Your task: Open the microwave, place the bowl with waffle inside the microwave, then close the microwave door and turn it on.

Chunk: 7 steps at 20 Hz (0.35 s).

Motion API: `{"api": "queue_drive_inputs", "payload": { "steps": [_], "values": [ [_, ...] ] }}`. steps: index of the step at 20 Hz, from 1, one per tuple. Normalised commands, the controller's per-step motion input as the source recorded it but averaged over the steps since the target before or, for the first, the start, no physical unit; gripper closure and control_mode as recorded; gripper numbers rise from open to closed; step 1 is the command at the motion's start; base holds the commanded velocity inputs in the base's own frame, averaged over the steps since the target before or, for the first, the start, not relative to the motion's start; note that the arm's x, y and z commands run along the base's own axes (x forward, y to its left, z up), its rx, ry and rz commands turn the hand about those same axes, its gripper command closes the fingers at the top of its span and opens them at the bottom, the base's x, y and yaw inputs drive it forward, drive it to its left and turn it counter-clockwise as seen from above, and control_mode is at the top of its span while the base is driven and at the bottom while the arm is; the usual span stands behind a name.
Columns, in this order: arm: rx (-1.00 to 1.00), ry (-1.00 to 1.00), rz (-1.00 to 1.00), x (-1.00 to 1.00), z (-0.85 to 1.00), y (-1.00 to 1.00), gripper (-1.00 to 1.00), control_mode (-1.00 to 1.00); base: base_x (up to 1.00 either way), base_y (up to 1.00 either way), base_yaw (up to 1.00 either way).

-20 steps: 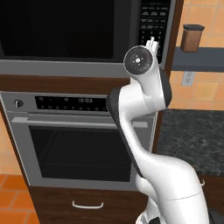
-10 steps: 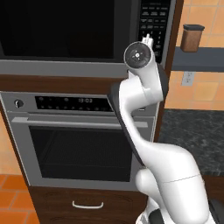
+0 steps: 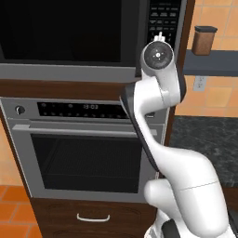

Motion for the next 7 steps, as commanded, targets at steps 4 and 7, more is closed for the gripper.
{"api": "queue_drive_inputs", "payload": {
  "steps": [4,7],
  "values": [
    [0.00,-0.12,0.07,0.13,-0.23,0.01,-1.00,-1.00,0.00,0.00,0.00],
    [0.02,-0.17,0.06,0.10,-0.04,0.01,-1.00,-1.00,0.00,0.00,0.00]
  ]
}}
